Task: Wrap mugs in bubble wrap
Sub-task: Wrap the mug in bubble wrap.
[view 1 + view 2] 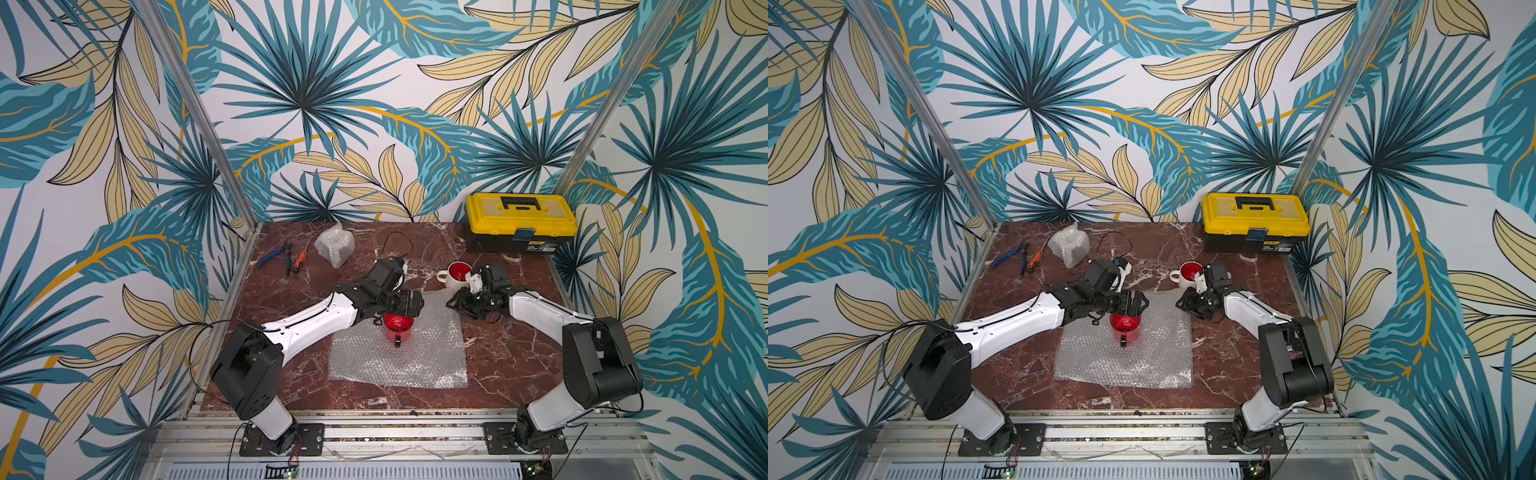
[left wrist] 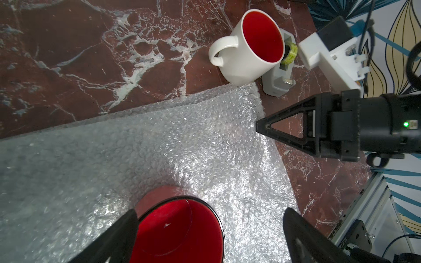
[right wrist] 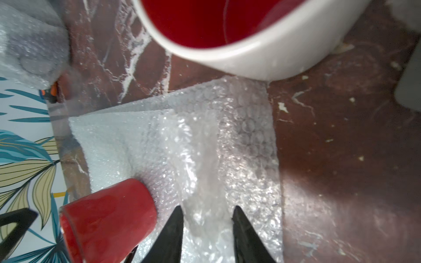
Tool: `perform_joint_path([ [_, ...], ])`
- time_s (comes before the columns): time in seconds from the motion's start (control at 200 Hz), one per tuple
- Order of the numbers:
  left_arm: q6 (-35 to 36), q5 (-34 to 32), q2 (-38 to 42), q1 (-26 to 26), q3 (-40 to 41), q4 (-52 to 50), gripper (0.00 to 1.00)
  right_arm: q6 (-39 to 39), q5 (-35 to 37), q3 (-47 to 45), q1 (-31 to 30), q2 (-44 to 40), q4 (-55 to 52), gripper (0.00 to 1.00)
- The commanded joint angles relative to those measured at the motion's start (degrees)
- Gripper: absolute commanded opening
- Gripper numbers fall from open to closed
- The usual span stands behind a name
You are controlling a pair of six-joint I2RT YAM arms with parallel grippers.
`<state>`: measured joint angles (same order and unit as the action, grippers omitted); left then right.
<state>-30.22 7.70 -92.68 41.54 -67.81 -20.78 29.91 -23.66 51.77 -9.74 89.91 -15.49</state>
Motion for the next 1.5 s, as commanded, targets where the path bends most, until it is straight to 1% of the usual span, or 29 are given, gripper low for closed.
perform_joint_path([
  [0.0, 0.5, -0.5, 0.1, 0.1, -2.8, 0.3, 1.00, -0.6, -1.3, -2.2, 0.2, -4.4, 2.5, 0.34],
  [0.09, 0.5, -0.6, 0.1, 0.0, -2.7, 0.3, 1.00, -1.2, -3.0, -3.0, 0.2, -5.2, 2.5, 0.32],
  [0.225, 0.3, -0.6, 0.4, 0.1, -2.4, 0.3, 1.00, -1.2, -9.1, -3.0, 0.2, -2.8, 6.2, 0.31],
  [0.486, -0.1, -1.3, 1.1, 0.1, -1.4, 0.1, 1.00, -2.8, -7.9, -2.2, 0.2, -0.6, 5.5, 0.30],
  [0.506, -0.1, -1.4, 1.1, 0.0, -1.4, 0.1, 1.00, -2.9, -7.7, -2.2, 0.2, -0.5, 5.4, 0.29],
  [0.561, -0.2, -1.8, 1.2, 0.0, -1.4, -0.2, 1.00, -3.0, -7.1, -2.0, 0.2, -0.5, 5.4, 0.20],
  [0.601, -0.4, -2.1, 1.3, -0.1, -1.6, -0.5, 1.00, -3.0, -7.0, -2.0, 0.2, -0.8, 5.6, 0.17],
  [0.626, -0.7, -2.3, 1.4, -0.1, -1.6, -0.6, 1.00, -2.9, -7.2, -2.0, 0.1, -1.2, 5.8, 0.13],
  [0.726, -2.3, -3.9, 2.2, -0.2, -1.8, -1.4, 1.00, -2.4, -8.7, -2.1, -0.5, -2.8, 6.8, 0.06],
  [0.831, -5.1, -5.3, 3.7, -0.9, -1.3, -1.9, 1.00, -1.1, -10.5, -2.1, -3.1, -5.2, 8.5, 0.00],
  [0.991, -9.5, -7.4, 7.7, -2.6, 1.3, -1.4, 1.00, -1.0, -13.3, -1.8, -8.2, -7.0, 11.0, 0.00],
  [1.197, -12.9, -7.4, 13.0, -5.6, 5.8, -0.4, 1.00, -4.4, -16.4, 0.5, -14.9, -3.7, 8.7, 0.00],
  [1.342, -13.4, -7.1, 14.0, -6.6, 7.6, -0.4, 1.00, -5.9, -18.1, 1.6, -18.0, -2.2, 8.2, 0.00],
  [1.497, -13.6, -5.7, 12.9, -6.7, 8.6, -0.4, 1.00, -7.6, -19.0, 2.9, -19.8, -0.4, 6.4, 0.00],
])
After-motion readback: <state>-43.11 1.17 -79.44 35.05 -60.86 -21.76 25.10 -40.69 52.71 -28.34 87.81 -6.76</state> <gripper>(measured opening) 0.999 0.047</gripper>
